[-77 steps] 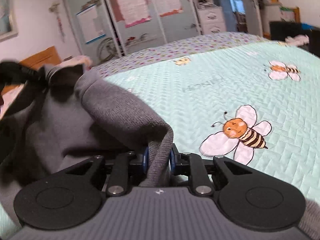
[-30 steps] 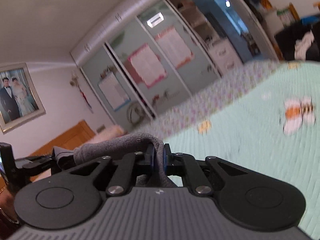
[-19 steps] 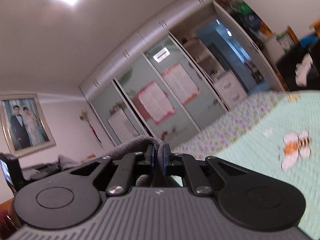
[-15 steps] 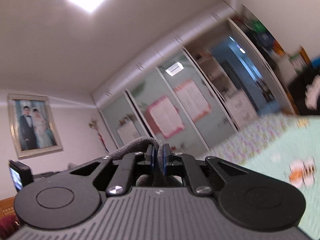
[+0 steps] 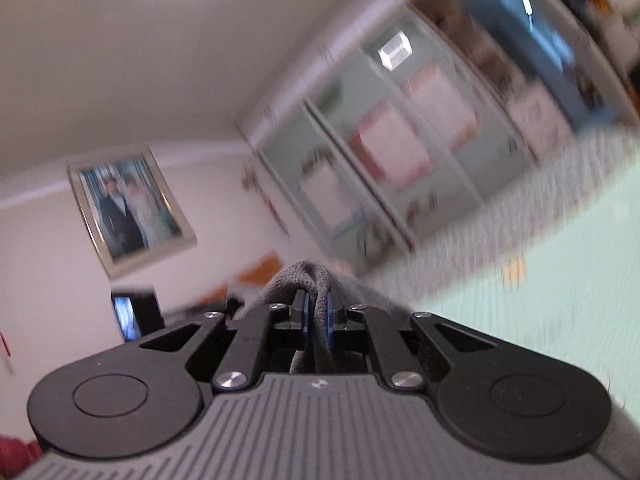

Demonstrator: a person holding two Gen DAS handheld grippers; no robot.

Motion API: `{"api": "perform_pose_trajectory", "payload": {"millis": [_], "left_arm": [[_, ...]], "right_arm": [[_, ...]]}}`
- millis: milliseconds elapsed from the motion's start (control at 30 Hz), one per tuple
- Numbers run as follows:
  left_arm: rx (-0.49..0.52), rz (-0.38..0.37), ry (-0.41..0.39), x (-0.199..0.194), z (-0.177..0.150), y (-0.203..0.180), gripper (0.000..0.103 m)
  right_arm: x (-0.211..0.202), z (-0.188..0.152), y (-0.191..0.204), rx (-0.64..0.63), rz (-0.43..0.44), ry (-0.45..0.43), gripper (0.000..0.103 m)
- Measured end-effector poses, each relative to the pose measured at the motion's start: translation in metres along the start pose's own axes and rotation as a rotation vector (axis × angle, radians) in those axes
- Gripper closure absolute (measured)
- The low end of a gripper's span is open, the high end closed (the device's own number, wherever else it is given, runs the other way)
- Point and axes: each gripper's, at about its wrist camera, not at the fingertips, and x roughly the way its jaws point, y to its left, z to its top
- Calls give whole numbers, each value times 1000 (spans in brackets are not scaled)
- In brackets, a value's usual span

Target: Fold clothes

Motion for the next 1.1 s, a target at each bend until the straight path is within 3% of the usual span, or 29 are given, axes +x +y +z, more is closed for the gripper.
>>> {"api": "perform_pose_trajectory", "payload": {"millis": [167, 333, 500, 733, 833, 1000, 1100], "left_arm": [[-49, -20, 192, 21, -66, 16, 94], [-63, -39, 265, 25, -101, 25, 94], [-77, -57, 287, 23, -124, 23, 94], [-165, -132, 316, 19, -145, 32, 94], [-133, -134, 311, 16, -153, 27, 92], [-104, -167, 304, 8, -168, 19, 92], [-114, -161, 310, 3, -174, 18, 75]], "right_arm": [[23, -70, -44, 222, -35, 206, 96], [31, -94, -71, 392, -40, 243, 96], [30, -99, -74, 428, -43, 227, 96], [32, -120, -74, 473, -67, 283, 96], [27, -122, -78, 499, -76, 280, 96], [24, -118, -76, 440, -112, 262, 96], [23, -119, -78, 439, -121, 254, 96]]}}
